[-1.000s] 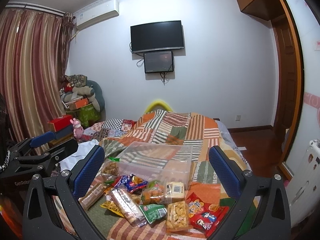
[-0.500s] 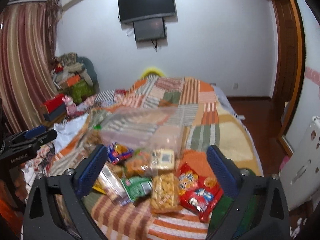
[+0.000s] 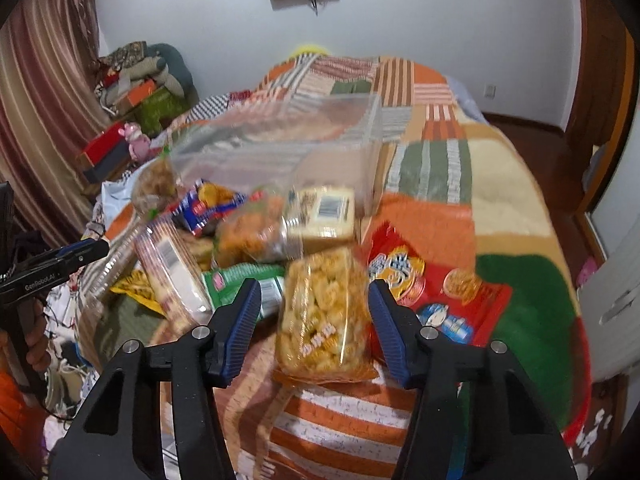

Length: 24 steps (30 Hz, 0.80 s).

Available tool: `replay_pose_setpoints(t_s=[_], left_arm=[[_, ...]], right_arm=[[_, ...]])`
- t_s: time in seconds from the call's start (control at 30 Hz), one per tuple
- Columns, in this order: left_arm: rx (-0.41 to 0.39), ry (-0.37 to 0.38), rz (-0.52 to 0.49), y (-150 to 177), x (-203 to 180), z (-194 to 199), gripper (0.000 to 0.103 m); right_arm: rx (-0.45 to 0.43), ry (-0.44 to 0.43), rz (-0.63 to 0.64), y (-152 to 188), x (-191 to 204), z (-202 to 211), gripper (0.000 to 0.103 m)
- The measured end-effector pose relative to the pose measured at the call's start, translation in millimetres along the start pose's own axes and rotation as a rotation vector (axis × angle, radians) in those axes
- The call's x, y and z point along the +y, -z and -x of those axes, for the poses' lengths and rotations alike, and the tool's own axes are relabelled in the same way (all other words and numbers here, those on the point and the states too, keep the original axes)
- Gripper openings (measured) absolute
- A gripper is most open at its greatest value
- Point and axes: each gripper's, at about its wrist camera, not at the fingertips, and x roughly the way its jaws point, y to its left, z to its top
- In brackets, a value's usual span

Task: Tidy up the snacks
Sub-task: 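Grasp the gold-striped biscuit pack with the left gripper while the right grasps the yellow-puff bag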

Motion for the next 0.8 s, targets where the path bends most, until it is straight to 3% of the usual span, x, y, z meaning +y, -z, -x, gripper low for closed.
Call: replay_pose_setpoints(t_s=[0.33,0.5,0.6,0.8], left_arm=[[0.1,0.015,0.029,11.2,5.9,-37.6,0.051],[0.069,-0.011,-0.008,11.9,0.4,-43.5,0.05],[0.052,-0.017,-0.031,14.0,-4.1,-41.4,0.037],[0.044,-0.01,-0.039,16.8,-7.2,-30.6,0.035]], right_arm=[[0.041,0.015,0.029,5.5,-1.1,-16.0,0.052],[0.037,0.036,0.062,4.1,2.8,-20.8,0.052],[0.029,0.045,0.067,3.8,3.7,-21.7,0.049],[0.017,0.044,0.068,4.9,3.9,-18.8,0.046]])
